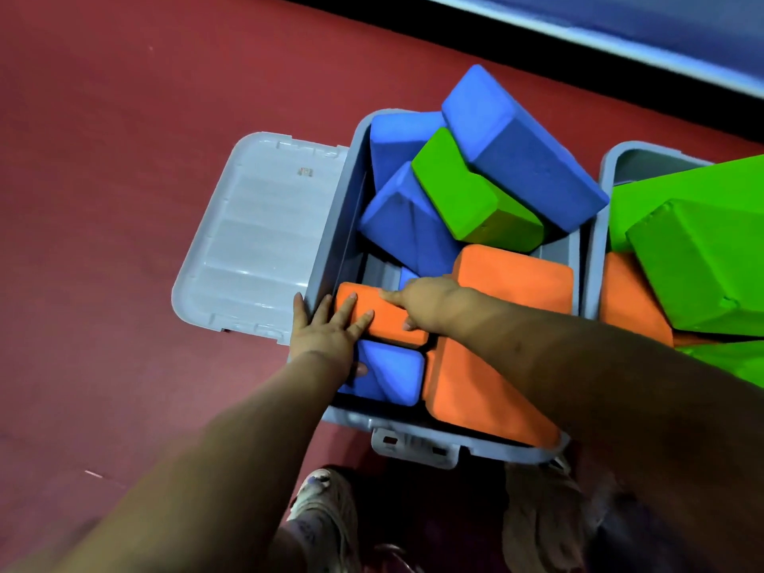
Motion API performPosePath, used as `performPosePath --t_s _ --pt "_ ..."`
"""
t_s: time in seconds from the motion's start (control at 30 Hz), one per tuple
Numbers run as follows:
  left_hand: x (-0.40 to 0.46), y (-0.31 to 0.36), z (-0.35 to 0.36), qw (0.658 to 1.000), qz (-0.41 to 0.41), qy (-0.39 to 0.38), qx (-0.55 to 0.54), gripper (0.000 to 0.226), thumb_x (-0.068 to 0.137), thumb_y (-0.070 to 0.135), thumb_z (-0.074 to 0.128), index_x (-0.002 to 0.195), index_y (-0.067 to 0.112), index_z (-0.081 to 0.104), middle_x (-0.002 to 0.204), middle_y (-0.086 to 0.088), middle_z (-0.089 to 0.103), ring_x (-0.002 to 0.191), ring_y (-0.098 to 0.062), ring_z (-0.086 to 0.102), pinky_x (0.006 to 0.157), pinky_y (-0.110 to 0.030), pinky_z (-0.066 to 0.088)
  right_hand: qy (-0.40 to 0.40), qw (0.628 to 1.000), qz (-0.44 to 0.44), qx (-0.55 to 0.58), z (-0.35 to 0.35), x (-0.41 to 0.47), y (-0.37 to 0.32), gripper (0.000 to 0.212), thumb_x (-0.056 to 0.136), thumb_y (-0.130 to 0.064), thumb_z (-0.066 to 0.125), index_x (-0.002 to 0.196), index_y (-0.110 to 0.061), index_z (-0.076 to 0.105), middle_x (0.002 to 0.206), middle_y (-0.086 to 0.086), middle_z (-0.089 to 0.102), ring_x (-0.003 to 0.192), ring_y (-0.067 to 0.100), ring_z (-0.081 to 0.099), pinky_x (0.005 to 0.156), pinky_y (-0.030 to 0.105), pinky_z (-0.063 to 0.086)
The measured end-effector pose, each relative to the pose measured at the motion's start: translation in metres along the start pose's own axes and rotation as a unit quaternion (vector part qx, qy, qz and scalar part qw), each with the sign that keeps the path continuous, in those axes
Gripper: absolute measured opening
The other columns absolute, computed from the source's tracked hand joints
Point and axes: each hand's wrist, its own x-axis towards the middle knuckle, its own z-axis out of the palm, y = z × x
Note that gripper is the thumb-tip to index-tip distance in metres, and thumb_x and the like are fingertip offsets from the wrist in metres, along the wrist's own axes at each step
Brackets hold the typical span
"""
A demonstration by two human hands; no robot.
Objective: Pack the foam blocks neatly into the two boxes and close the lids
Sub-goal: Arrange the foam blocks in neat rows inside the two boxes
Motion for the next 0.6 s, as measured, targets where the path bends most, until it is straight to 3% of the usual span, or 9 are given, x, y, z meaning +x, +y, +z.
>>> performPosePath --t_s 0.1,0.2,0.33,0.43,0.5,0.53,0.6 --pt "-0.002 -0.001 -0.002 1.000 -0.002 -0.001 -0.004 0.083 0.089 0.065 0.043 0.148 0.043 -0.010 0.158 0.006 -0.020 0.147 -0.026 -0.012 0.107 -0.065 -0.014 0.088 0.992 0.003 0.092 -0.027 -0.022 0.004 0.068 0.091 -0.032 0.059 0.148 -0.035 0.023 0.136 0.013 0.049 0.122 0.030 0.050 0.097 0.034 0.041" --pt "-0.001 -0.001 0.000 1.000 -0.005 -0.006 -0.016 0.083 0.088 0.065 0.045 0.149 0.043 -0.007 0.159 0.006 -0.018 0.148 -0.025 -0.009 0.107 -0.066 -0.012 0.163 0.976 0.002 0.144 -0.035 -0.071 0.013 0.060 0.091 -0.026 0.060 0.145 -0.026 0.035 0.133 0.008 0.056 0.118 0.023 0.053 0.094 0.025 0.037" --pt "-0.006 0.003 -0.007 0.999 -0.015 -0.021 -0.036 0.079 0.089 0.060 0.048 0.150 0.043 0.000 0.160 0.005 -0.013 0.148 -0.025 -0.004 0.109 -0.067 -0.007 0.287 0.929 0.024 0.231 -0.055 -0.117 0.034 0.048 0.088 -0.019 0.063 0.134 -0.018 0.051 0.109 0.005 0.065 0.099 0.019 0.061 0.086 0.023 0.041" --pt "-0.005 0.011 -0.017 0.992 -0.024 -0.070 -0.105 0.077 0.082 0.059 0.057 0.149 0.038 0.024 0.161 0.002 0.009 0.147 -0.027 0.012 0.108 -0.068 0.007 0.339 0.880 0.039 0.330 -0.060 -0.149 0.042 0.047 0.088 -0.019 0.063 0.133 -0.022 0.051 0.099 0.000 0.063 0.072 0.012 0.058 0.066 0.024 0.045" --pt "-0.005 0.017 -0.032 0.949 -0.036 -0.073 -0.304 0.080 0.073 0.057 0.065 0.142 0.025 0.041 0.149 -0.005 0.041 0.132 -0.027 0.044 0.104 -0.054 0.035 0.346 0.848 0.058 0.396 -0.055 -0.160 0.049 0.049 0.088 -0.020 0.063 0.135 -0.022 0.048 0.101 0.002 0.064 0.071 0.013 0.059 0.059 0.022 0.044" --pt "-0.006 0.022 -0.044 0.905 -0.048 -0.055 -0.420 0.075 0.078 0.046 0.068 0.142 0.015 0.043 0.139 -0.011 0.052 0.119 -0.026 0.055 0.095 -0.042 0.046 0.338 0.832 0.069 0.434 -0.052 -0.162 0.052 0.051 0.088 -0.021 0.063 0.137 -0.021 0.046 0.103 0.004 0.064 0.078 0.016 0.062 0.060 0.022 0.045" --pt "-0.002 0.029 -0.074 0.806 -0.073 0.011 -0.588 0.058 0.089 0.023 0.066 0.139 0.004 0.043 0.127 -0.016 0.059 0.101 -0.025 0.060 0.080 -0.032 0.048 0.304 0.791 0.087 0.523 -0.056 -0.163 0.059 0.053 0.090 -0.024 0.062 0.139 -0.023 0.042 0.102 0.001 0.063 0.091 0.017 0.063 0.068 0.025 0.048"
